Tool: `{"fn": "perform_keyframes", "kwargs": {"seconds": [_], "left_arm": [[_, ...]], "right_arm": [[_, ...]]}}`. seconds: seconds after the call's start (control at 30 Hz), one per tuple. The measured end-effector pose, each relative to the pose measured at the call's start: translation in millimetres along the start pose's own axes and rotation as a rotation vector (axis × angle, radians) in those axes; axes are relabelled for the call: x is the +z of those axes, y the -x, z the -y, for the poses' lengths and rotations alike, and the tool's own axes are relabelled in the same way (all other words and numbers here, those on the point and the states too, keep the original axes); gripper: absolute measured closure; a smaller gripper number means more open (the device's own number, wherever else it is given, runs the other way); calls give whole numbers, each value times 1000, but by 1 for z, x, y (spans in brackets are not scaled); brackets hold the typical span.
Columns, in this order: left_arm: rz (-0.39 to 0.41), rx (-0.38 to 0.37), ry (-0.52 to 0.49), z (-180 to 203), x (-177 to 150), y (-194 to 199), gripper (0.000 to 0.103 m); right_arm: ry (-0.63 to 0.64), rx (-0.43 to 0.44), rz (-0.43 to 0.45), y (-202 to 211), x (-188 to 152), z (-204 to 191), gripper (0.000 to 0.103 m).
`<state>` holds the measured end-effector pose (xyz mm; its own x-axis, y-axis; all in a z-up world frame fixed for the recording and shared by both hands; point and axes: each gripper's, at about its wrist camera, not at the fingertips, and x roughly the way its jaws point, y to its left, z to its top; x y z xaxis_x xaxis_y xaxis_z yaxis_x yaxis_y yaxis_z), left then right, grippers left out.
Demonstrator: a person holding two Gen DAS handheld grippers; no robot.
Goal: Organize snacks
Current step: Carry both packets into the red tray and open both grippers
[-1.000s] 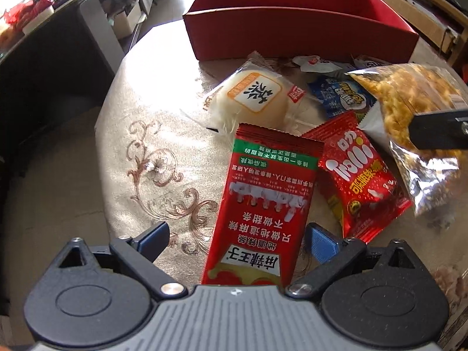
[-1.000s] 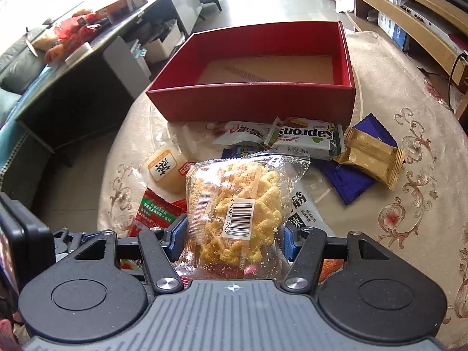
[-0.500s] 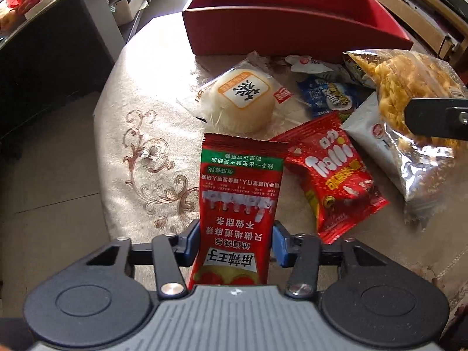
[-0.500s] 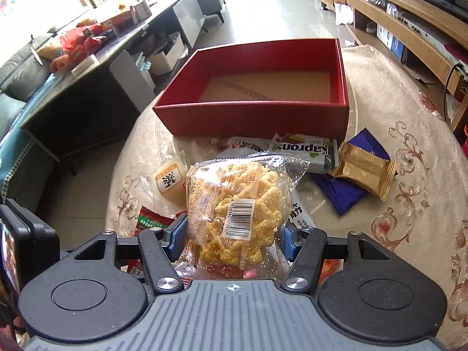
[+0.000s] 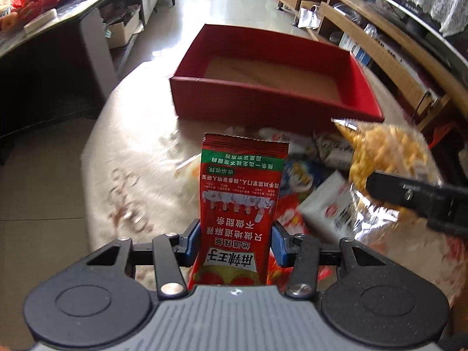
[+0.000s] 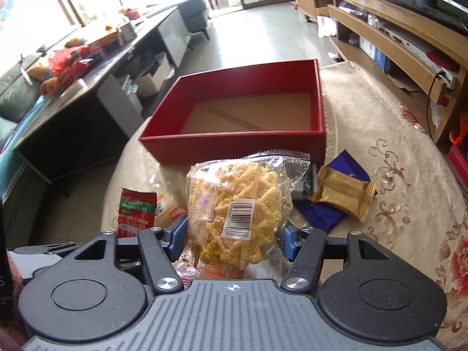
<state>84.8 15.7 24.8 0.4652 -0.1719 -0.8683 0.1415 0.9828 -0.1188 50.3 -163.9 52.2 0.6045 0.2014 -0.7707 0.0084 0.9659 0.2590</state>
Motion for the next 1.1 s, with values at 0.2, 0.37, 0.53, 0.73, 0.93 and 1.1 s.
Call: {"fn": "perform_keyframes", "kwargs": {"seconds": [0.2, 0.37, 0.53, 0.73, 0.93, 1.1], "left_arm": [[25, -43, 3, 9, 35, -10, 59], [62, -48, 7, 15, 71, -16, 59], [106, -41, 1, 23, 104, -22, 59], [132, -21, 7, 27, 138, -42, 59], [149, 3, 9, 29, 162, -64, 59], [131, 27, 20, 26, 171, -84, 59]], "right_arm": [[-29, -17, 9, -14, 21, 4, 35], [-36, -39, 30, -24, 42, 7, 35], [-43, -62, 52, -36, 64, 10, 35], [-34, -86, 67, -54, 88, 14, 36], [-21, -89, 70, -78, 108, 18, 36], [-7, -86, 58, -99, 117, 18, 36]]}}
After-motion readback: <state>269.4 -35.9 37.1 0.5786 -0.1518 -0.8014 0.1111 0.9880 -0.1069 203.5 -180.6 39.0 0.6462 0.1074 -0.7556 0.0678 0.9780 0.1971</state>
